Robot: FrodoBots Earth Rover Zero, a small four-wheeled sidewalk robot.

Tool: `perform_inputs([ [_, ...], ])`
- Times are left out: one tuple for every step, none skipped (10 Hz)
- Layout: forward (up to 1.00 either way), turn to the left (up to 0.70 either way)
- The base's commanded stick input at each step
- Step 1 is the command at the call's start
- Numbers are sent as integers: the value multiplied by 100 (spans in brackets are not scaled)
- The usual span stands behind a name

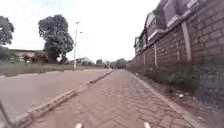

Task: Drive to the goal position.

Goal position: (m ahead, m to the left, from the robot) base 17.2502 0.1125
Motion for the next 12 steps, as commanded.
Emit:
perform_inputs([
  [50,-50],
  [50,-50],
  [50,0],
  [50,0],
  [50,0],
  [50,0],
  [50,0],
  [50,0],
  [50,0],
  [50,0],
  [50,0],
  [50,0],
])
